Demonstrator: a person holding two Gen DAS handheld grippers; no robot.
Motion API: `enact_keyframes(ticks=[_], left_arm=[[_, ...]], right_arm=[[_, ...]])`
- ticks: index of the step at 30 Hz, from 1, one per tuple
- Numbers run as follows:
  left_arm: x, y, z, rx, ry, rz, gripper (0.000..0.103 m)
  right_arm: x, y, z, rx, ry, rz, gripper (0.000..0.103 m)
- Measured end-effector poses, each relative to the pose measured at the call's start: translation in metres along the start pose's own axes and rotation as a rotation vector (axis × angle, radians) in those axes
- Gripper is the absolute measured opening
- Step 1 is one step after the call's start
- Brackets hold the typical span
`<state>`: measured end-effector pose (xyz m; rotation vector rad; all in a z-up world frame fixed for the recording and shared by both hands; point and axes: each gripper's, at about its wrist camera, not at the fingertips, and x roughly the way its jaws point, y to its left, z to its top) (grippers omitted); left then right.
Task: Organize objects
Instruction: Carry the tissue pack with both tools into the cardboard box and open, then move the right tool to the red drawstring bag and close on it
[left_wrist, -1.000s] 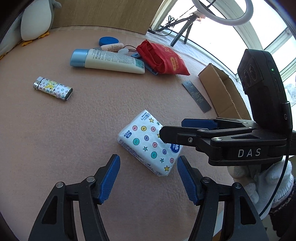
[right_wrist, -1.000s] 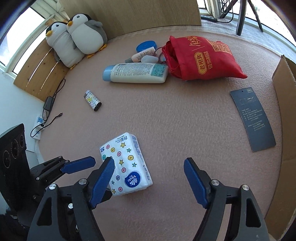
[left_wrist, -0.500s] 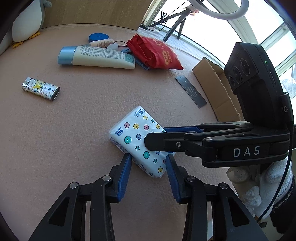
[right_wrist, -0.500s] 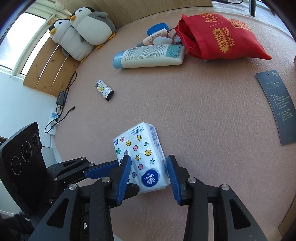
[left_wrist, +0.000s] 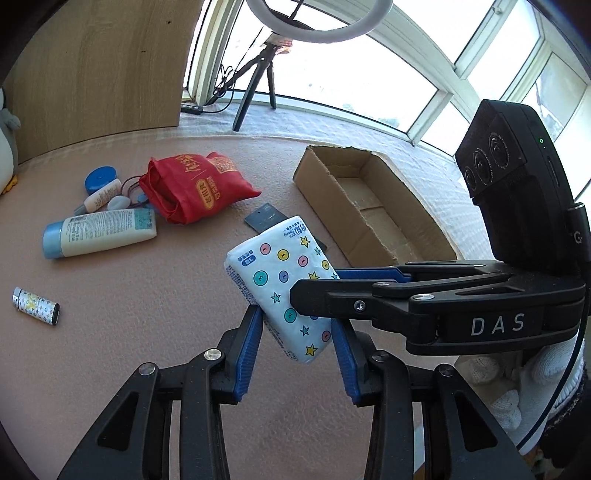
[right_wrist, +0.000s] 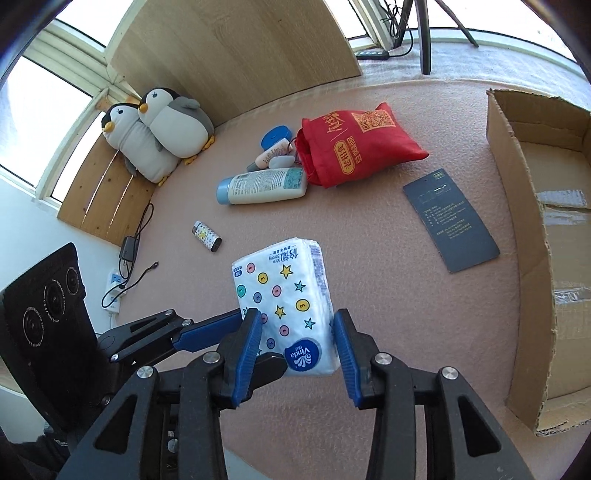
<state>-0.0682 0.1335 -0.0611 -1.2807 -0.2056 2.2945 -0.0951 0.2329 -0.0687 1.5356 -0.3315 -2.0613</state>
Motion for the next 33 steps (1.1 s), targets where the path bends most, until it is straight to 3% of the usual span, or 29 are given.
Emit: enact_keyframes(ticks=[8,18,22,24,25,27,33], left_arm=[[0.036,-0.078,0.038,0.121,-0.011,-0.086,0.041],[0.087,-0.145,0.054,0.190,0.022,-0.143,0.042],[0.095,-0.152,0.058,0.186,0.039,-0.139,0.045],[0.097,-0.148,0.058,0.161,0.054,-0.122,0.068],[0.096,-0.145,0.058,0.153,0.046,-0.109,0.070],[0.094,-0.136,0.058,0.145,0.047,-0.093,0.071],[0.078,-0.112,0.050,0.135,0.044,-0.045,0.071]], right_arm=[[-0.078,-0.055,-0.004,0.097,-0.152,-0.066,0.037],[-0.124,-0.126,-0.018,0.216,-0.220,-0.136,0.037],[-0.133,-0.137,-0.019,0.224,-0.235,-0.156,0.037],[-0.135,-0.137,-0.019,0.205,-0.244,-0.177,0.038],[-0.137,-0.136,-0.019,0.197,-0.250,-0.213,0.042],[-0.139,-0.137,-0.018,0.198,-0.261,-0.294,0.067],[-0.136,-0.134,-0.013,0.199,-0.273,-0.311,0.068]])
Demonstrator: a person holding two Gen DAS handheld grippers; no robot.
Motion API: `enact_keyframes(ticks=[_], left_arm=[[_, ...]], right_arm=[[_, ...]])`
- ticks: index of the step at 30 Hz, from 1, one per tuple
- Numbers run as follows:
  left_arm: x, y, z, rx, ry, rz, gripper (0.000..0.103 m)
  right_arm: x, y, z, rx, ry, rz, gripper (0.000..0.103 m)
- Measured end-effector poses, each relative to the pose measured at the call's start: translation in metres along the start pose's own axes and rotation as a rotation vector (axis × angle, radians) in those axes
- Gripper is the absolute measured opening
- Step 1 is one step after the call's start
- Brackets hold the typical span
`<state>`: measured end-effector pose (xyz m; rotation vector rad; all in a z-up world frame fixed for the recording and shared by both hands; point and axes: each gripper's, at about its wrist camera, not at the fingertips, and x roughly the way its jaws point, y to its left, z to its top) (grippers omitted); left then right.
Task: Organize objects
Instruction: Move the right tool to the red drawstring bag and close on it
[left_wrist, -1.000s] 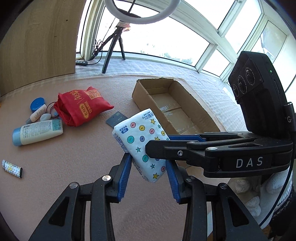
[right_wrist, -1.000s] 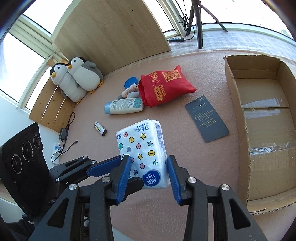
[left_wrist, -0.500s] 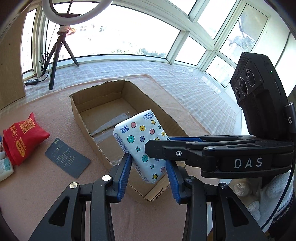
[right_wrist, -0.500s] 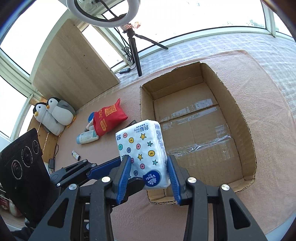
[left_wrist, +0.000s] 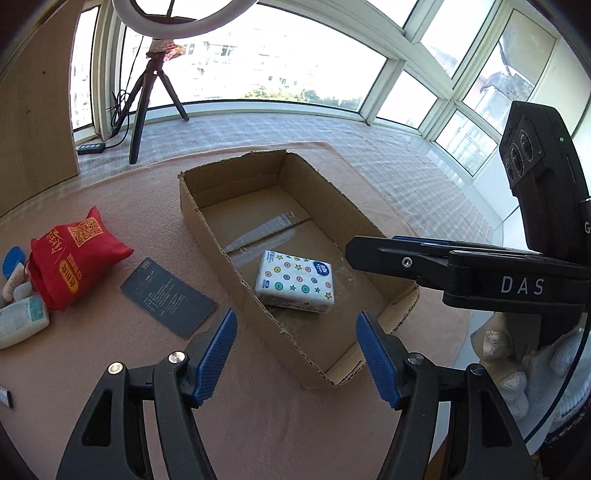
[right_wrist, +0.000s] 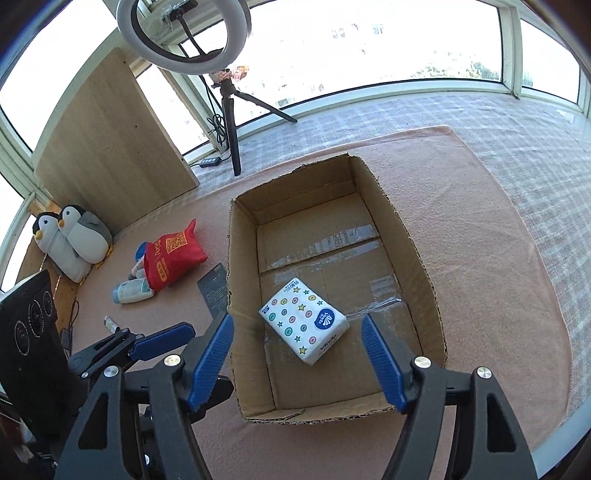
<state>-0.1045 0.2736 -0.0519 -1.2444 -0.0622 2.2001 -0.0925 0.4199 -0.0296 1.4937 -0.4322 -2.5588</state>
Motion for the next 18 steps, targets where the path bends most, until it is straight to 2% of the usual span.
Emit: enact_keyframes(ticks=[3,10,14,18], left_arm=[[-0.012,0.018,-0.008,-0.042,0.002,0.024,0.072],[-0.048,0.063,-0.031,-0.099,0.002,0.160,0.074],[-0.073,0.100,-0.049,-0.163,-0.006,0.188,0.077],[-0.096,0.139,-0.072,-0.233,0.000,0.227,0.077]], right_arm=[[0.004,0.014,0.001,-0.023,0.000,0.010,0.068],[0.018,0.058,0.005,-0.106,-0.009,0.009,0.068],[0.032,0.086,0.008,-0.164,-0.006,-0.008,0.068],[0.054,0.119,0.014,-0.253,0.032,-0.015,0.068]])
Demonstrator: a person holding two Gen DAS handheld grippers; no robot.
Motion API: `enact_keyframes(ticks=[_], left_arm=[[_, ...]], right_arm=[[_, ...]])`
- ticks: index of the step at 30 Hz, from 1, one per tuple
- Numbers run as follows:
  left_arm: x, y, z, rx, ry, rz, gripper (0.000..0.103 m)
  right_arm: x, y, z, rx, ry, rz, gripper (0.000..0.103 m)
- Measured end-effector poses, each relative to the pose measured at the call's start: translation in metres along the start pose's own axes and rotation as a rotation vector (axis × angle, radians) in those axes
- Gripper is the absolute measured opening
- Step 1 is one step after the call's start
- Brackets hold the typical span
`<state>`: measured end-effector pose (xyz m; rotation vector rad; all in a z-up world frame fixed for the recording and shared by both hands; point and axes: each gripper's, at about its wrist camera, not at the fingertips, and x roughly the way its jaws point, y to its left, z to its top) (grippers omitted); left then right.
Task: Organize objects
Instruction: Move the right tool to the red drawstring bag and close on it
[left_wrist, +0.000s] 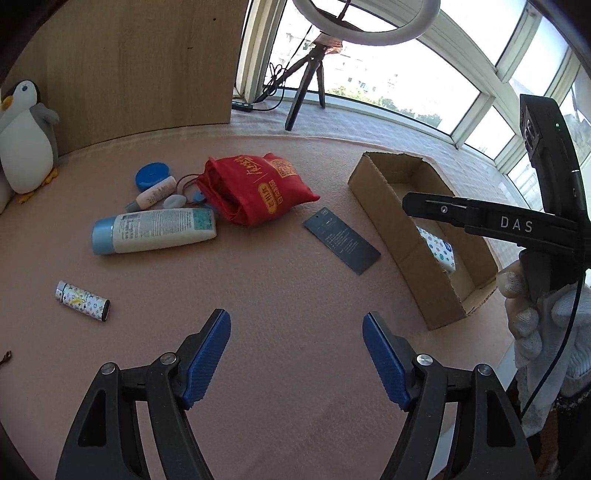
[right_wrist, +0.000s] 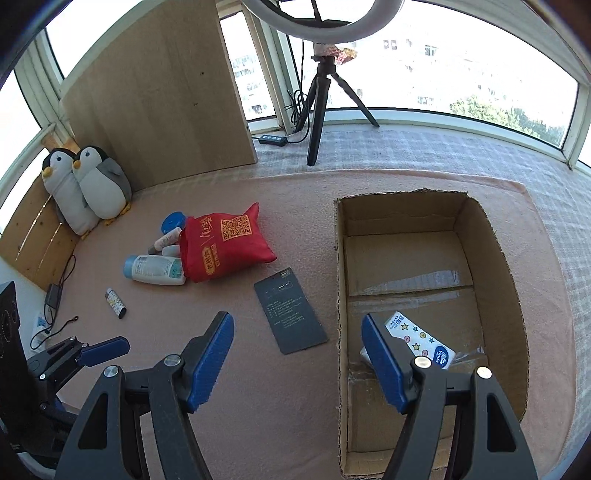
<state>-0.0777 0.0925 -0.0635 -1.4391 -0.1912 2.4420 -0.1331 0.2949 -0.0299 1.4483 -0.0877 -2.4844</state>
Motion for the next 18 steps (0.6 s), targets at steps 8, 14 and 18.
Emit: enact_keyframes(ticks=[8,14,18], left_arm=[[-0.037,0.077,-0.027,-0.105,-0.020,0.088,0.077],[-0.058,0.114,-0.043,-0.161,-0.027,0.126,0.077],[-0.067,0.130,-0.050,-0.178,-0.031,0.149,0.077]], right_arm=[[0.049,0.040,0.047,-0.038,0.059,0.042,0.068],[0.090,0.061,0.087,-0.009,0.102,0.062,0.068],[0.123,0.066,0.104,0.033,0.157,0.071,0.068]])
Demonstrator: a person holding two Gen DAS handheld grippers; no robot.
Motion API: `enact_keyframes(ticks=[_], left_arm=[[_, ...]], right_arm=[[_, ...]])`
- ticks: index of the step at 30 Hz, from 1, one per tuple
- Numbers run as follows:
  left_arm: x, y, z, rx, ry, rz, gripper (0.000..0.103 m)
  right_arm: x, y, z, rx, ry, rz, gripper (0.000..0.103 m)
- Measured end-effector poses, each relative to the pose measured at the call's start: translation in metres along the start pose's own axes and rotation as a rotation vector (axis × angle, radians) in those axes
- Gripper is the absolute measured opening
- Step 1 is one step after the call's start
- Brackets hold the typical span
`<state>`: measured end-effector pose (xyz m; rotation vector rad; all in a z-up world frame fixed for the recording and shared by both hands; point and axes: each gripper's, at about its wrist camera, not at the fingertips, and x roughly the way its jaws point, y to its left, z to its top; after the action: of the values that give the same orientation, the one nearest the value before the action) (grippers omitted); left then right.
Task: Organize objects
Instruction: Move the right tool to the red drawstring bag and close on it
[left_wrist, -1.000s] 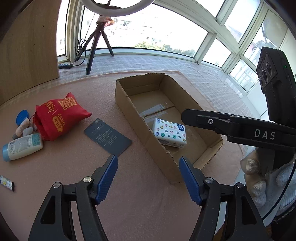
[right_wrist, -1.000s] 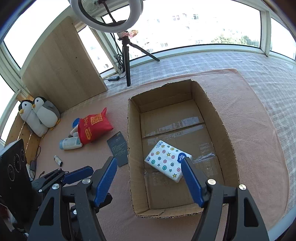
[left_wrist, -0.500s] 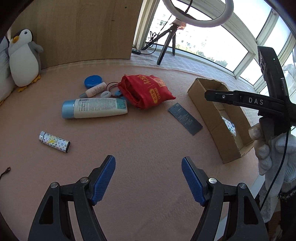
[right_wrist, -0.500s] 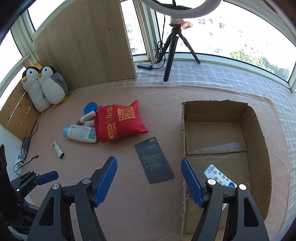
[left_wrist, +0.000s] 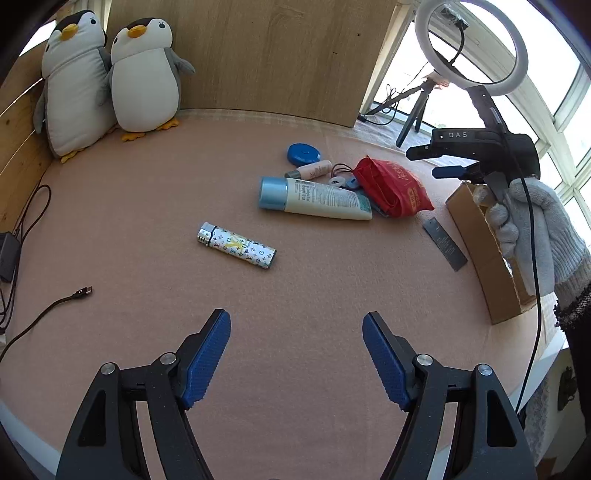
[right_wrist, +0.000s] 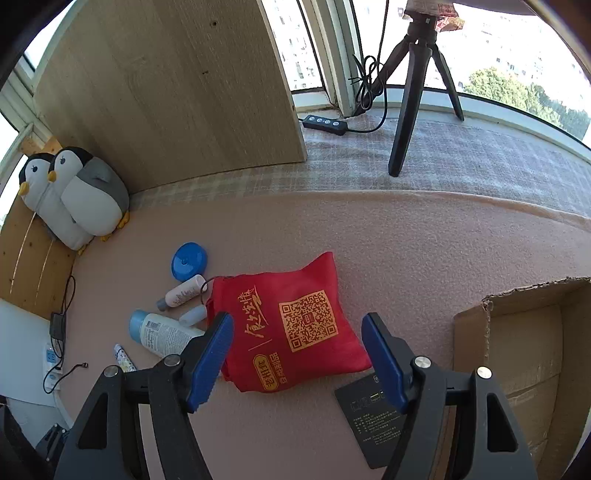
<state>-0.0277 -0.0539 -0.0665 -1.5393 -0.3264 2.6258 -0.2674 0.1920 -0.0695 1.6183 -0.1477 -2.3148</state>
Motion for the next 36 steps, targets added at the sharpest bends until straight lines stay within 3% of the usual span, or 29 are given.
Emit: enact_keyframes(ticks=[8,12,26,36], left_arm=[[-0.005,0.026,-0.004,-0.029,0.001,0.027,0.077],[-0.003,0.032,-0.005,-0.039,0.008,0.023,0.077],[0.011,-0.002,0.004,0.021,0.017,-0.042,0.077],[0.017,-0.025,-0.001,0.085,0.025,-0.069,0.077]], right_arm=[[0.046,-0.009,0.036,0.108,0.071,0.002,0.068],[0.060,-0.012,0.039,0.117,0.109,-0.043,0.068],[0.045,-0.007,-0.025,0.075,0.151,0.060,0.068],[0.024,0.023,-0.083,-0.084,0.104,0.057,0.068]])
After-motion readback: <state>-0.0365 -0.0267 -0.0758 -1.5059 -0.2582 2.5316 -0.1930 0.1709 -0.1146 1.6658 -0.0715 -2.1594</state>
